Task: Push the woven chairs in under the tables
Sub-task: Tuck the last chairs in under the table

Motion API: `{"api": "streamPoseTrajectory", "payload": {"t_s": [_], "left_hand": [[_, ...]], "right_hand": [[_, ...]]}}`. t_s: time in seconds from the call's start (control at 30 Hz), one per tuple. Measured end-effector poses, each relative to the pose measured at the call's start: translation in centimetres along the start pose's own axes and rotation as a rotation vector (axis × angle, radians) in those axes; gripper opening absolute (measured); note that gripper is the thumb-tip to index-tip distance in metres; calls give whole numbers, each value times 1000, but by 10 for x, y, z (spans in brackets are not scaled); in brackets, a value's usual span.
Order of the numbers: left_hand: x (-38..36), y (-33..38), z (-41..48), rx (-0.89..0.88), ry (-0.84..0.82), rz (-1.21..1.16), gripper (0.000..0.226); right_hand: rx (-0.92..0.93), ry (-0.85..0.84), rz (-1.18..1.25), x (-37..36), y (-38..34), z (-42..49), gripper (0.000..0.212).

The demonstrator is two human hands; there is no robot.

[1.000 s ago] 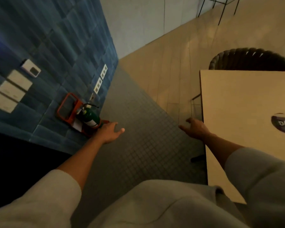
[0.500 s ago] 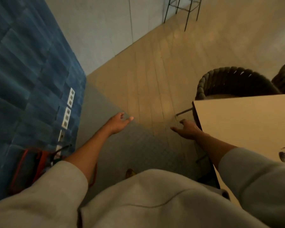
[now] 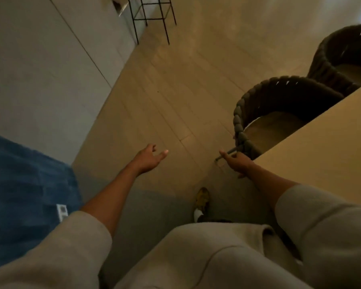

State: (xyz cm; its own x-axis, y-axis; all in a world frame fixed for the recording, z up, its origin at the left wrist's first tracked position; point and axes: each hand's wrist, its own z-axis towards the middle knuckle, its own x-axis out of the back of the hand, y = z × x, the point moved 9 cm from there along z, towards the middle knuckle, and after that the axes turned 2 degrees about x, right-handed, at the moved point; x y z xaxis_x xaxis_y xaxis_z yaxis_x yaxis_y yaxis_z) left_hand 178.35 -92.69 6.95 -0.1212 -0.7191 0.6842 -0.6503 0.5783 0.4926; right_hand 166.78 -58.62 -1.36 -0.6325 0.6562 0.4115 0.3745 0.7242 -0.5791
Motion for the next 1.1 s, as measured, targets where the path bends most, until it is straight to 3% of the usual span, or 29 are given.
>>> {"api": "streamPoseTrajectory", "payload": {"t_s": [0.13, 0.33, 0.47, 0.53, 0.63, 0.83, 1.1], "left_hand": [[50, 40, 82, -12, -50, 63, 93], [94, 127, 216, -112, -89, 124, 85], [87, 201, 305, -218, -219, 169, 84], [81, 237, 347, -286, -288, 213, 85], [66, 304, 410, -427, -392, 313, 85], [19, 438, 448, -773, -628, 514, 80], [-75, 543, 463, -927, -854, 736, 80]], "right_hand": [[-147, -37, 228, -5, -37, 58, 111], [-276, -22, 374, 23, -91, 112, 94], [-349, 81, 502, 61, -99, 157, 108], [-401, 103, 594, 71, -96, 179, 112], [-505, 168, 770, 80, -97, 201, 100], [-620, 397, 1310, 68, -120, 211, 94], [-871, 694, 1873, 45, -111, 231, 88]]}}
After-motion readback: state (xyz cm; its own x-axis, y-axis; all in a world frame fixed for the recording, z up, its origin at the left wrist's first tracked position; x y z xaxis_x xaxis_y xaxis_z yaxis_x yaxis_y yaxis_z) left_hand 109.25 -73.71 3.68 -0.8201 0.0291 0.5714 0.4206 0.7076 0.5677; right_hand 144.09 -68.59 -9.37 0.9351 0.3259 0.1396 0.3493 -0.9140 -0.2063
